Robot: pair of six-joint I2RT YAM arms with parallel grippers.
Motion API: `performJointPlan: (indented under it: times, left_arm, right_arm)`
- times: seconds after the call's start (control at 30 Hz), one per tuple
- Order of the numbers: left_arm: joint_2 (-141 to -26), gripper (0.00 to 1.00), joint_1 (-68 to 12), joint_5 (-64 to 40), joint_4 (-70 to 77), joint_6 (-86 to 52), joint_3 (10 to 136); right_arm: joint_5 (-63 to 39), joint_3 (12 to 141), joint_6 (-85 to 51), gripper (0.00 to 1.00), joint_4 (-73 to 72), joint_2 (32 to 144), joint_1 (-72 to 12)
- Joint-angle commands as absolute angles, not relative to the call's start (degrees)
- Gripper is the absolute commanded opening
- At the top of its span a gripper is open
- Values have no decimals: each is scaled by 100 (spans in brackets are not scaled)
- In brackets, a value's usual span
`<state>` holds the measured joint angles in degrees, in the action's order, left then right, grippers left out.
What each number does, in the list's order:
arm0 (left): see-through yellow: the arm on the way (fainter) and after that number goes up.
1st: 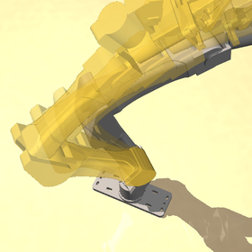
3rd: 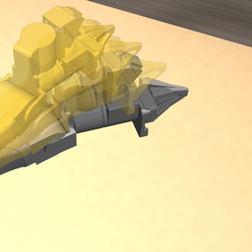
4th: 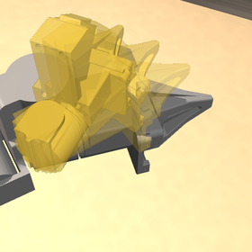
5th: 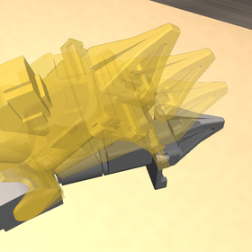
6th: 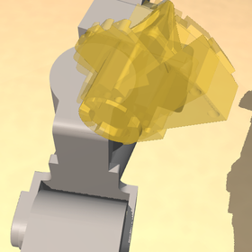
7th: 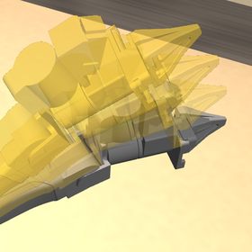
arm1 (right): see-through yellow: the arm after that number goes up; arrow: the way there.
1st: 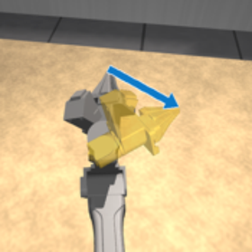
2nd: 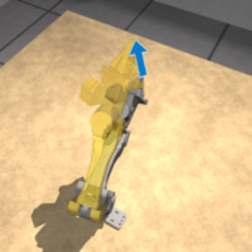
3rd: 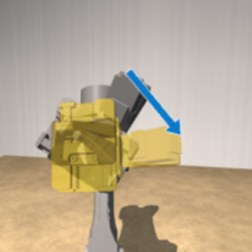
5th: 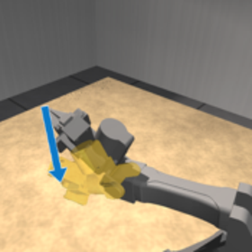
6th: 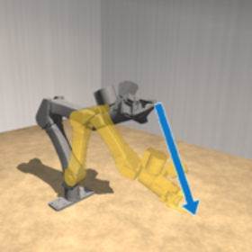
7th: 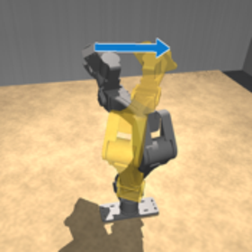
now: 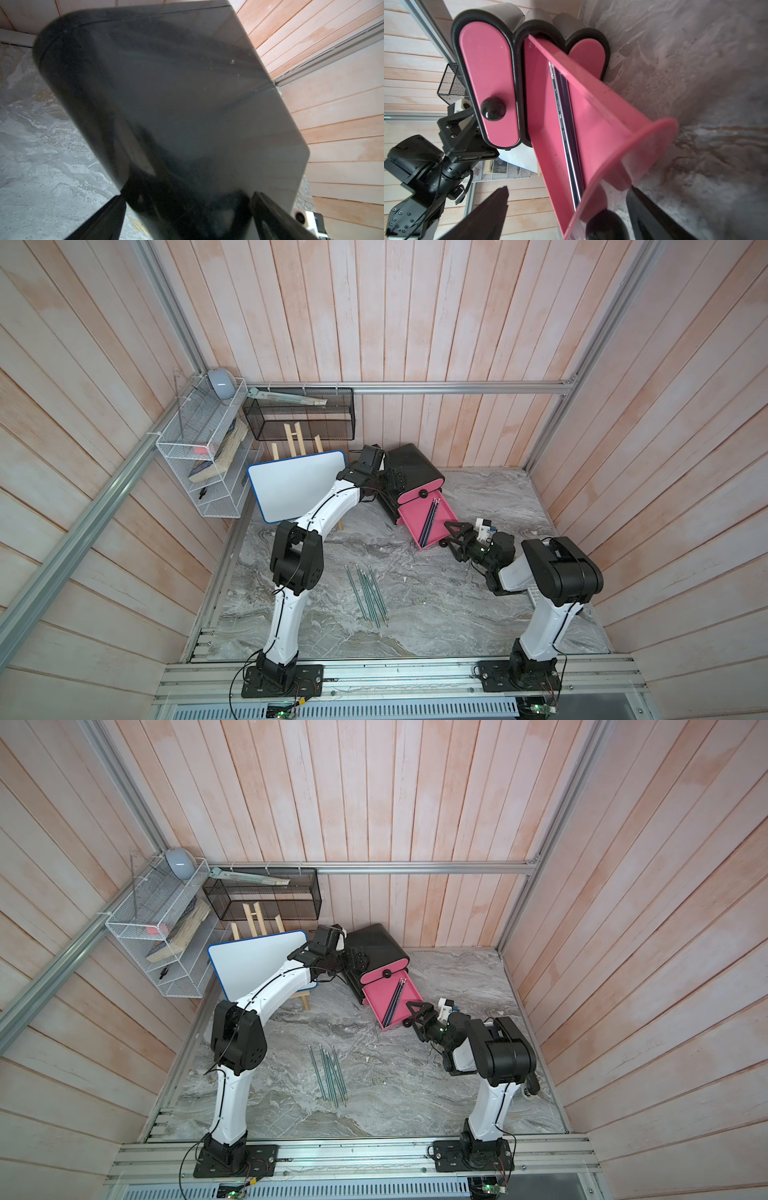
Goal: Please place the pencils in the drawer according to their color
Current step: Close the drawer in the storage box.
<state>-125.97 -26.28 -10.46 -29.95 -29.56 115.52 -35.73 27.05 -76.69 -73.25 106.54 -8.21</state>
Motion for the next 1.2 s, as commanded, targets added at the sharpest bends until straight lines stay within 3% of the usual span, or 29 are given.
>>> performJointPlan:
  times: [0.0, 0.2, 0.63, 0.93, 1.0, 1.03, 1.07, 1.17]
  left_arm:
    - [-12841, 100, -2770, -1113, -3827, -2692, 11241]
    - [-12841, 100, -2787, -1131, -3832, -2668, 11237]
    - [-12818, 100, -2908, -1168, -3705, -2722, 11010]
    - [-12813, 100, -2927, -1209, -3656, -2701, 11013]
    - [-12807, 100, -2927, -1213, -3656, -2683, 11029]
    - [-12812, 100, -2927, -1208, -3655, -2678, 11035]
    - [-12822, 100, -2925, -1205, -3656, -2667, 11046]
    - [-12823, 100, -2927, -1214, -3669, -2654, 11057]
  right_arm:
    - [-3665, 3034, -7624, 92, -7259, 10295, -940]
    - [-3552, 3560, -7263, 90, -6330, 10168, -1056]
    - [-3362, 5272, -7670, 89, -6227, 11537, -1363]
    - [-3331, 4029, -7715, 87, -6783, 10785, -1163]
    - [-3345, 3787, -7709, 80, -6892, 10710, -1097]
    - [-3356, 3721, -7709, 71, -6929, 10714, -1065]
    - [-3364, 3691, -7723, 58, -6972, 10734, -1049]
    - [-3361, 3680, -7841, 6, -7149, 10877, -1024]
